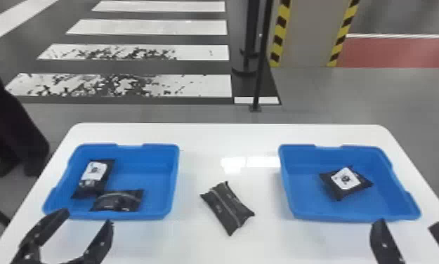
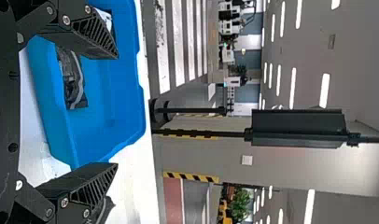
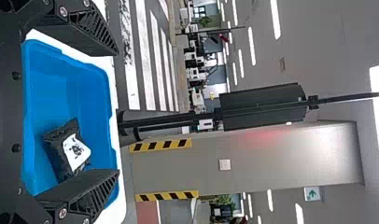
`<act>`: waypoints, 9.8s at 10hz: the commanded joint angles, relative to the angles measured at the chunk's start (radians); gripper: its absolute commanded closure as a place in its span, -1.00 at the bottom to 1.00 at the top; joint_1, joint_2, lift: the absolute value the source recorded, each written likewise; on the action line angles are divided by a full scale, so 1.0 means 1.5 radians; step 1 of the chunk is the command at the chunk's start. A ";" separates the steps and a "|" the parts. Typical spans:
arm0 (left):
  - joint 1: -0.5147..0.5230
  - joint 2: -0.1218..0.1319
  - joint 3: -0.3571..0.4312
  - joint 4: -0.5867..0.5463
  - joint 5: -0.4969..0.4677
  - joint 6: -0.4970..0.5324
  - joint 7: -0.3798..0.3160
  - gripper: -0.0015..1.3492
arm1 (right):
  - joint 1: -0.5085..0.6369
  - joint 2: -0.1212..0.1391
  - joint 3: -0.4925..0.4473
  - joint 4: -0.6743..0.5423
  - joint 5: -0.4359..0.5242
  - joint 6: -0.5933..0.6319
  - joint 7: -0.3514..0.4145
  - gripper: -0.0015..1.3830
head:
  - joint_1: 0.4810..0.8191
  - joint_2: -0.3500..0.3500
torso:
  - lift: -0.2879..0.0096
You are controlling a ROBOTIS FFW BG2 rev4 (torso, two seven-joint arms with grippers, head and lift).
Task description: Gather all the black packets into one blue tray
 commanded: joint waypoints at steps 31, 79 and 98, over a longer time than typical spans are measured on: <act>-0.505 0.093 -0.420 0.408 -0.139 0.290 -0.015 0.80 | -0.004 -0.001 0.010 0.024 -0.047 0.000 0.002 -0.81 | 0.27 -1.00 | 0.20; 0.009 0.019 -0.065 -0.019 0.083 -0.028 0.033 -0.56 | -0.576 -0.054 -0.069 0.317 0.141 0.694 0.139 -0.82 | 0.27 -0.31 | 0.20; -0.014 0.035 -0.100 -0.014 0.110 -0.021 0.025 -0.55 | -0.493 -0.064 -0.068 0.158 0.290 0.586 0.153 0.84 | 0.27 -0.48 | 0.20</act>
